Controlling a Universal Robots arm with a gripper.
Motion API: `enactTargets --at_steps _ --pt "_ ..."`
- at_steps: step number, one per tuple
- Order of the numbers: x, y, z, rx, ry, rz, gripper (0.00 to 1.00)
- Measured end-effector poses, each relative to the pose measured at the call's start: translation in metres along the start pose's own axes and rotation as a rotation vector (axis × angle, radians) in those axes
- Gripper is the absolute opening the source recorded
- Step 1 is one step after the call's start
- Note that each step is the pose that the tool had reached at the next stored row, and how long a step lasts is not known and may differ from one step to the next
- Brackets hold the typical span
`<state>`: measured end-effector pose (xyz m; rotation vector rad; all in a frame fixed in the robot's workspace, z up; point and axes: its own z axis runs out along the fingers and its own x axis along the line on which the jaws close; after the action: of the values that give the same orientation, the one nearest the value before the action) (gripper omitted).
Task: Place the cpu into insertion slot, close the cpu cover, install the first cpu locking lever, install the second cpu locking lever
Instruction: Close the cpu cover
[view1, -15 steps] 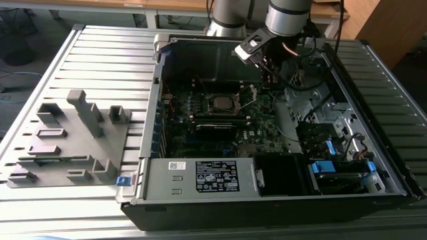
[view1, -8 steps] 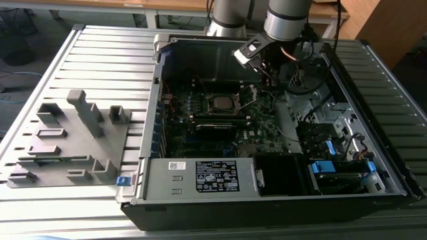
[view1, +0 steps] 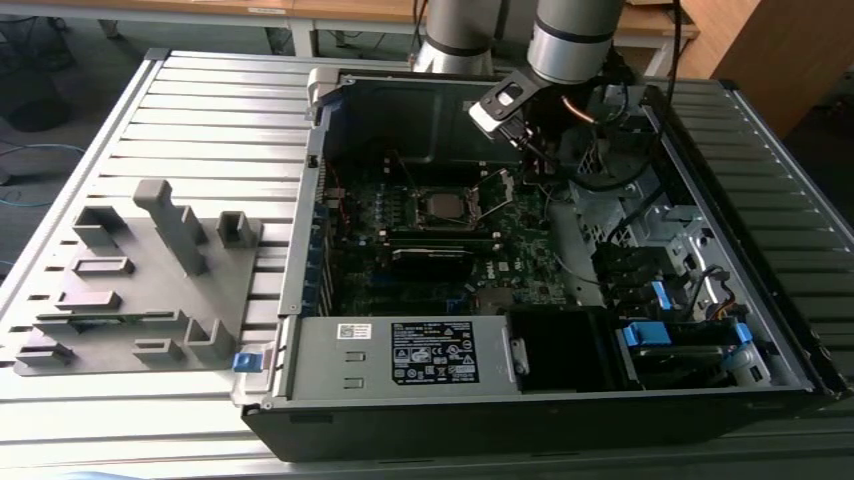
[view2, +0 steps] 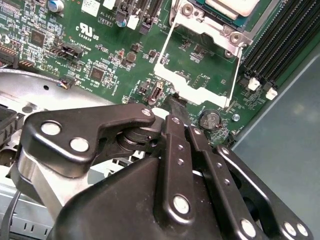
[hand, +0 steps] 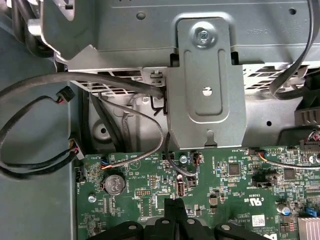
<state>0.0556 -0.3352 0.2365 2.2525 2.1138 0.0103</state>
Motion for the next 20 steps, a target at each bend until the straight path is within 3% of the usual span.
enactTargets --at_steps 13,20 --pt "0.0052 -0.0018 0.0014 0.0002 0.0033 0.0 0.11" --pt "0.0045 -0.0133 0.0009 0.0001 0.0157 0.001 0.11"
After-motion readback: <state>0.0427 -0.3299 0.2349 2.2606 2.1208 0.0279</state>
